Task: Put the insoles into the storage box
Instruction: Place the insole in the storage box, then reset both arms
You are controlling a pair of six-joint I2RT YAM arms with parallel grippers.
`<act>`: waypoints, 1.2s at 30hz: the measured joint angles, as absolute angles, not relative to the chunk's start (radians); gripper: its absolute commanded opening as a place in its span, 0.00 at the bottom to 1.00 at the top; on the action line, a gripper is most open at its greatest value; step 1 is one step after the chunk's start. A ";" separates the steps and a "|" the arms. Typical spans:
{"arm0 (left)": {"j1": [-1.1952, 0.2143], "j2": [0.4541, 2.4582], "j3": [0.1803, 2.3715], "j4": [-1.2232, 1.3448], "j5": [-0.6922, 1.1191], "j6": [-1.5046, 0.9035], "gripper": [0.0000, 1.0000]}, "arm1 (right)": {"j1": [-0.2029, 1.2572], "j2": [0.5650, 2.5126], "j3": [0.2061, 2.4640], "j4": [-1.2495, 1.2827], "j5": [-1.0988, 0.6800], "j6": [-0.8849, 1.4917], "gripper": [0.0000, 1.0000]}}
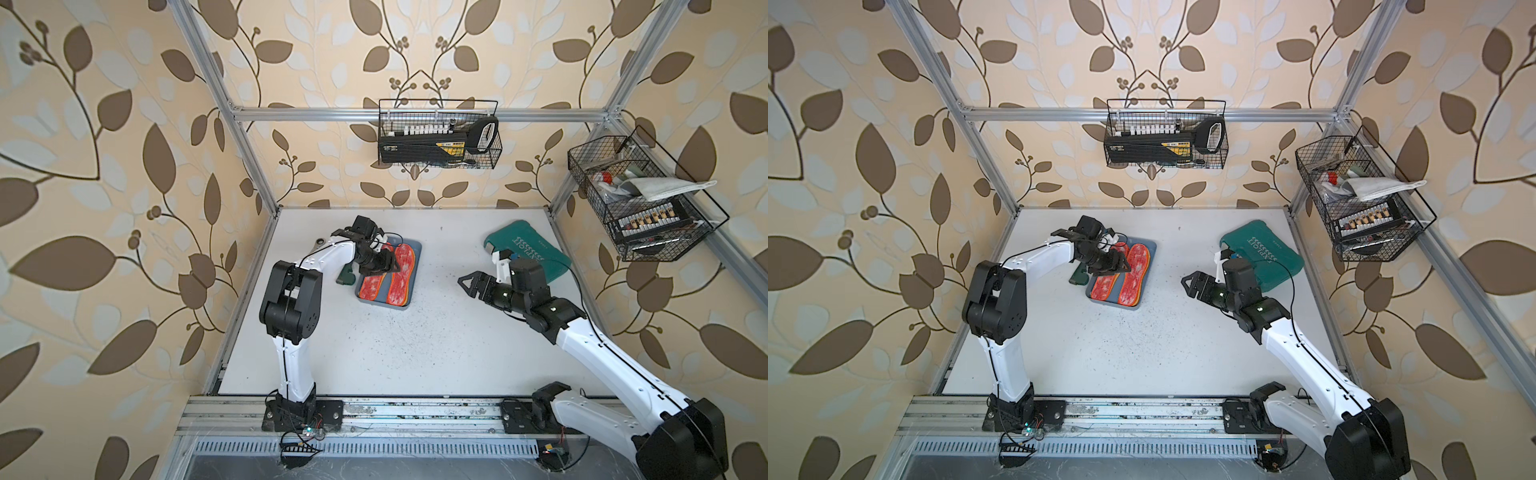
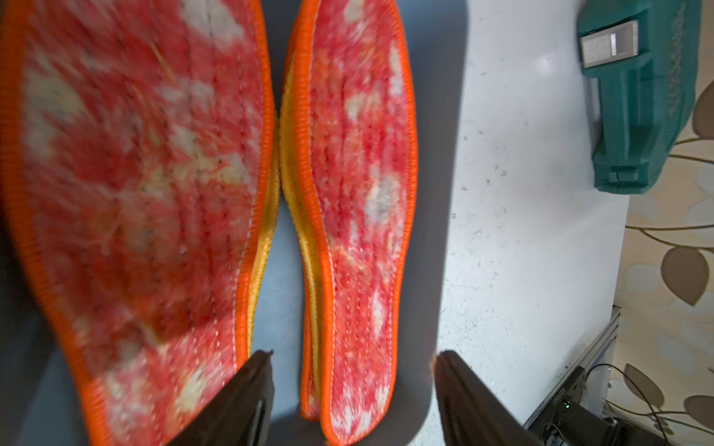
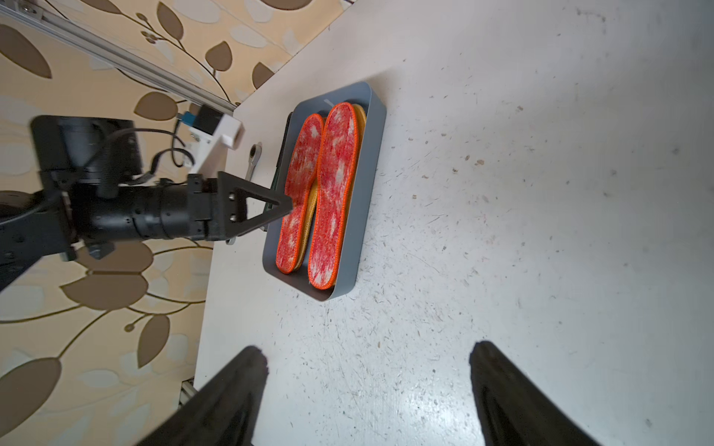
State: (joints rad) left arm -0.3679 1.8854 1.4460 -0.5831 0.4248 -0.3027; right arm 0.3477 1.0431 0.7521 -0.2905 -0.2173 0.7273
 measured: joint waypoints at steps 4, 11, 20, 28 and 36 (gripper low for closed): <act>-0.368 1.742 1.413 -0.585 0.339 -0.259 0.95 | 0.297 1.052 0.770 -0.304 -0.205 0.650 0.99; -0.348 1.538 1.209 -0.526 0.081 -0.179 0.99 | 0.202 1.076 0.773 -0.294 -0.043 0.493 0.99; -0.174 1.449 0.841 -0.212 -0.187 -0.162 0.99 | 0.134 1.195 0.573 0.043 0.236 0.260 0.99; -0.105 1.462 0.665 0.102 -0.197 -0.079 0.99 | 0.083 1.362 0.437 0.397 0.208 0.090 0.99; 0.022 1.498 0.554 0.338 -0.052 -0.016 0.99 | 0.044 1.504 0.350 0.755 0.109 -0.002 0.99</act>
State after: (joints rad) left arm 0.0223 1.4982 0.5541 0.3378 -0.0517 -0.0162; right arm 0.0441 1.5036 0.3504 0.7551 0.1089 -0.0021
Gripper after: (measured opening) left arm 0.986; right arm 0.991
